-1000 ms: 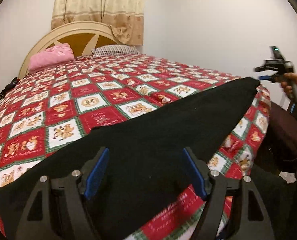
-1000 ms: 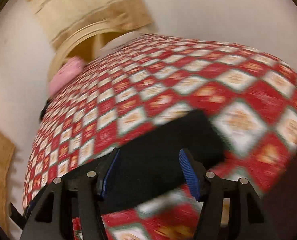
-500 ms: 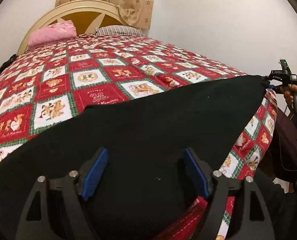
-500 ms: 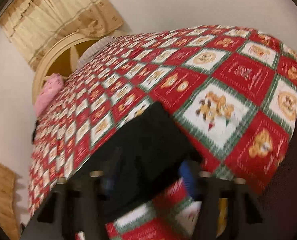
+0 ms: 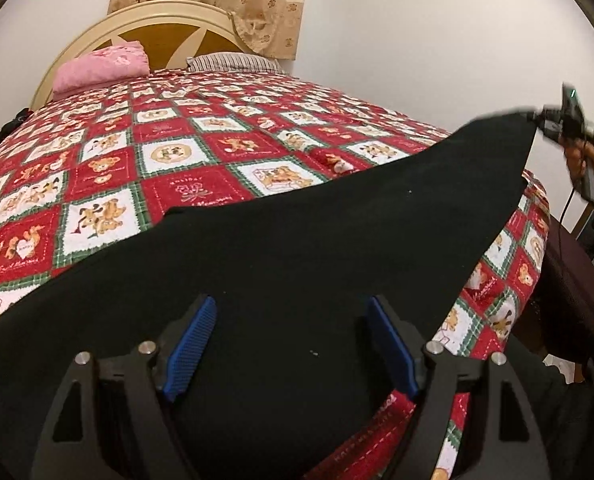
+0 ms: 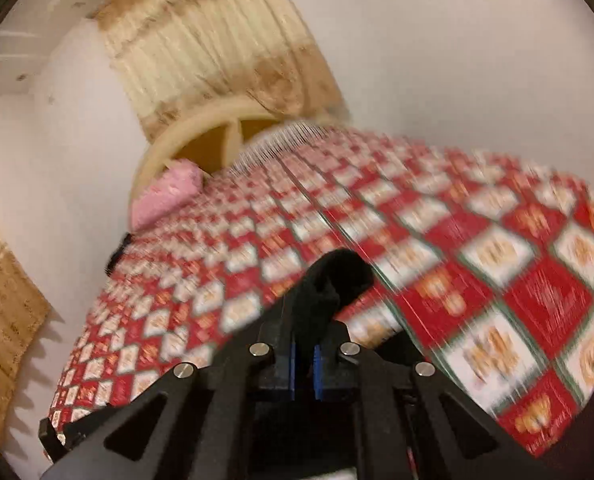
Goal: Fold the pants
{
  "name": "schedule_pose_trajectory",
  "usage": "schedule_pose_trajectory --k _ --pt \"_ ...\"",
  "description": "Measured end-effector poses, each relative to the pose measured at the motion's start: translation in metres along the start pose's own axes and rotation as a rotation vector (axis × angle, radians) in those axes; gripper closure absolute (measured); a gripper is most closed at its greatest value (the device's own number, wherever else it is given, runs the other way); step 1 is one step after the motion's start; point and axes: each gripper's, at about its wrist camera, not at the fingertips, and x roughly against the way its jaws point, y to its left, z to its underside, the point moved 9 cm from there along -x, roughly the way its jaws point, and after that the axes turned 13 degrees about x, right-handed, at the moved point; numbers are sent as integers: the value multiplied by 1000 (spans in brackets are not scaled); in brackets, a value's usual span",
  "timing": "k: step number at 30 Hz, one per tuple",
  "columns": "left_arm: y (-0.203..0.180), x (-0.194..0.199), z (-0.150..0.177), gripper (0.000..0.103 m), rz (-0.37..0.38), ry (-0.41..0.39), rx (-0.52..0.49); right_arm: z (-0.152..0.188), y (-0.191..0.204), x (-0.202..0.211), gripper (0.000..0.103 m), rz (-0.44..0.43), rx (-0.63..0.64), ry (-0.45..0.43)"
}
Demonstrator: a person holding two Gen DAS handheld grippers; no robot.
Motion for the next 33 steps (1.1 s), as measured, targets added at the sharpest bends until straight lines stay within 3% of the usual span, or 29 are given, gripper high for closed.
schedule_pose_trajectory --k 3,4,5,9,11,15,20,24,27,30,33 --pt "0 -1 0 22 11 8 5 46 -42 -21 97 56 -54 125" --pt "0 -2 1 21 14 12 4 57 -53 -24 88 82 -68 140" --pt "0 -2 1 20 15 15 1 62 -62 -22 75 118 -76 138" --pt "-2 -3 3 19 5 20 -15 62 -83 0 72 209 -120 89" --pt "-3 -1 2 19 2 12 -17 57 -79 14 72 256 -82 77" --pt "-13 12 -2 19 -8 -49 -56 52 -10 18 72 206 200 106" --pt "-55 16 -7 19 45 -59 -134 94 103 -7 72 128 722 201" --pt "-84 2 0 19 67 -25 -220 127 145 -23 72 88 920 227" --pt "-84 -10 6 19 48 -3 -238 149 164 -31 72 73 1056 232" --pt "-69 -16 8 19 49 25 -179 163 178 -35 72 78 1166 241" --pt "-56 -15 4 19 96 32 -82 166 182 -39 72 98 1222 233"
